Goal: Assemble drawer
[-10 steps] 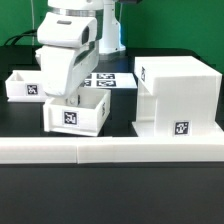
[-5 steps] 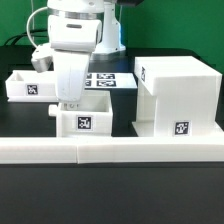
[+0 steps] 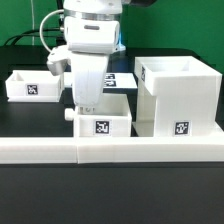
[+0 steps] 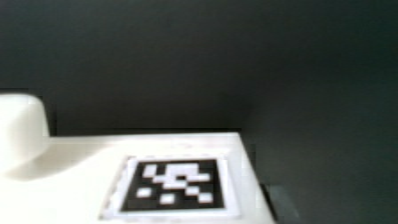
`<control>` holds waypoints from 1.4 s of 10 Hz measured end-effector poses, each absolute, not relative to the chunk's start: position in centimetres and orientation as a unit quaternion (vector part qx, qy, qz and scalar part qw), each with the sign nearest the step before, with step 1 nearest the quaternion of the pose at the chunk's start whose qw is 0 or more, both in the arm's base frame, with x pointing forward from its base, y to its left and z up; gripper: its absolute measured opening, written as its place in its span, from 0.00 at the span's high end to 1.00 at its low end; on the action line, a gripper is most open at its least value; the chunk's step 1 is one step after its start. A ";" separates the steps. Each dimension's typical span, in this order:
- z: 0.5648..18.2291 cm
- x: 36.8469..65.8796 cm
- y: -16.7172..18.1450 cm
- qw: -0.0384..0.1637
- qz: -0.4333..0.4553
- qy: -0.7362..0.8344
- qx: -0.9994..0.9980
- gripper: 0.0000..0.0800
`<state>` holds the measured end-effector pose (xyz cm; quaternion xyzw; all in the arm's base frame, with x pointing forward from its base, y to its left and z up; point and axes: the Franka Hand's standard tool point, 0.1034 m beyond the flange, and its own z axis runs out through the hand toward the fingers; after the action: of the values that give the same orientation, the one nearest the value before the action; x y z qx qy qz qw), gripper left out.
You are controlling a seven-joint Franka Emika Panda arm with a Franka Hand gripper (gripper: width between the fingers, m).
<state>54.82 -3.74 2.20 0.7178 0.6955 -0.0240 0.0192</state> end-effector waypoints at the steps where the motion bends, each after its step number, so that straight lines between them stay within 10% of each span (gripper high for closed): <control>1: 2.3 54.9 -3.9 0.026 -0.017 0.689 0.724 0.95; 14: 1.6 55.1 -1.8 0.021 -0.024 0.711 0.702 0.95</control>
Offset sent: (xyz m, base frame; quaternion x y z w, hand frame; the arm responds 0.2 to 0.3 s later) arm 0.0000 0.0000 0.0000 0.0000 0.0000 0.0000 1.0000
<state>55.11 -1.79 1.61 0.7024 0.7110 -0.0245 0.0215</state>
